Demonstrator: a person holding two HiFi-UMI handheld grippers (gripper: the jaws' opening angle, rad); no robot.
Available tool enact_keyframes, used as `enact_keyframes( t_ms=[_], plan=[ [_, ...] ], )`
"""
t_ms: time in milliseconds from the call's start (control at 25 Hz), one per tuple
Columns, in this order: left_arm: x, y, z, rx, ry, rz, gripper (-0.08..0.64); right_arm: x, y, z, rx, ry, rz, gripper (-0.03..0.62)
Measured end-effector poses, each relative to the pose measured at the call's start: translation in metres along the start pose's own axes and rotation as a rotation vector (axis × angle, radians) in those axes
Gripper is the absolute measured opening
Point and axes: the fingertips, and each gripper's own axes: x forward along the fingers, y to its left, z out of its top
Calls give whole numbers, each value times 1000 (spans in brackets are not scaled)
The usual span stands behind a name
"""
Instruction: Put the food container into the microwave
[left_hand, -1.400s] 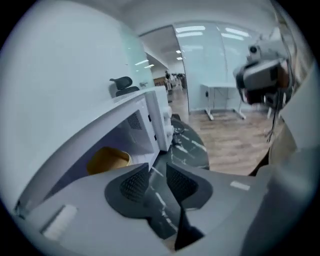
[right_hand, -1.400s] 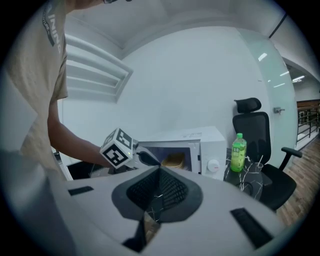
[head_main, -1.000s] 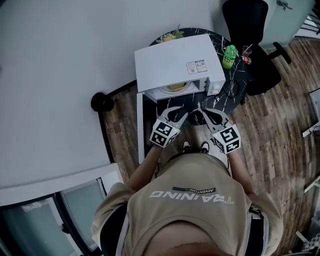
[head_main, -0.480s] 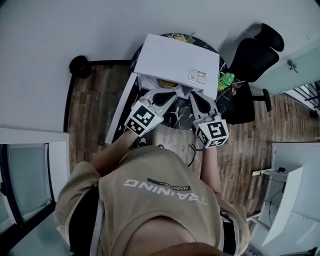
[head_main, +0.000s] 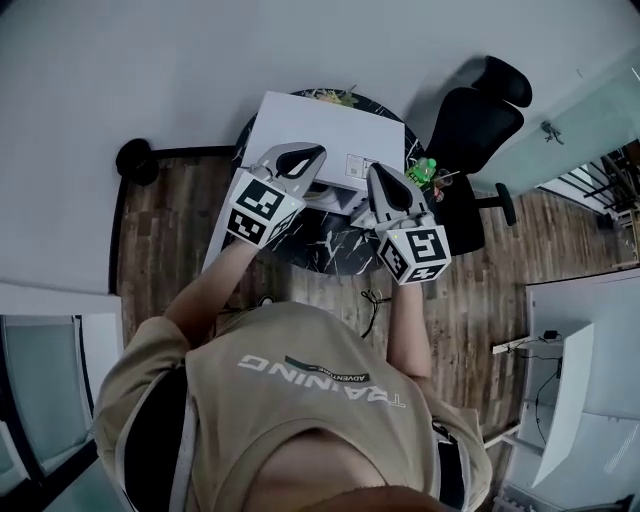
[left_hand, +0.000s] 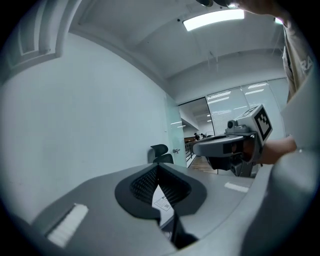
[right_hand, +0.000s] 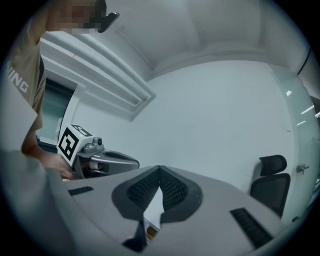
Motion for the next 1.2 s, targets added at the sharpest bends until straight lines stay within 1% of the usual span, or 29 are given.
enact_keyframes(
  t_ms=[120, 280, 440, 520, 600, 720, 840, 1040, 1200],
  plan=[
    [5, 8, 12, 26, -8, 16, 9, -1, -5, 5, -7, 3, -7, 9],
    [7, 17, 31, 42, -23, 33, 9, -1, -11, 9, -3, -2, -10, 9],
    [6, 19, 45, 72, -30, 67, 9, -3, -19, 9, 28, -6, -14, 9],
    [4, 18, 53, 73, -35, 67, 9, -5, -22, 14, 34, -25, -22, 9],
    [2, 16, 59, 86, -34, 58, 9, -5, -25, 21, 13, -34, -35, 9],
    [-2, 10, 55, 103, -9, 50, 9, -10, -25, 26, -8, -40, -44, 9],
    [-7, 6, 48, 87, 3, 46, 9, -17, -24, 25, -11, -36, -47, 9],
    [-10, -2, 48, 85, 7, 34, 9, -26, -24, 20, -20, -12, -63, 9],
    [-17, -8, 43, 69, 20, 24, 9, -28, -16, 21, -32, -17, -46, 8]
  ],
)
